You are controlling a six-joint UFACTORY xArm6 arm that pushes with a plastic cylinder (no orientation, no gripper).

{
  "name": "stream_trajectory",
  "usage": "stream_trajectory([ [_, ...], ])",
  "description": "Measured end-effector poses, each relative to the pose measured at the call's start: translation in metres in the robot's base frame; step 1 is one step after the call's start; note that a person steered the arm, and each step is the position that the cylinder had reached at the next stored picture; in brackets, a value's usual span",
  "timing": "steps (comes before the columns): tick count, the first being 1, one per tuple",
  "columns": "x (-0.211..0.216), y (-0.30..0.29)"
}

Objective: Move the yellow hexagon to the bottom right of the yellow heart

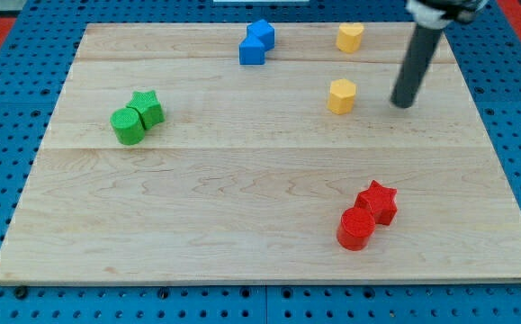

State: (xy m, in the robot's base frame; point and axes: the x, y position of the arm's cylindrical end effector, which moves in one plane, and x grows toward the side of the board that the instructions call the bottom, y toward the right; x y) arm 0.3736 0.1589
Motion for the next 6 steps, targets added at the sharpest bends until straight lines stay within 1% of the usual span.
stream_trajectory([
  [1, 0.017, -0.022],
  [2, 0.039, -0.056],
  [3, 0.02, -0.04],
  [4, -0.025, -0.035],
  [5, -0.054, -0.023],
  [6, 0.014, -0.036],
])
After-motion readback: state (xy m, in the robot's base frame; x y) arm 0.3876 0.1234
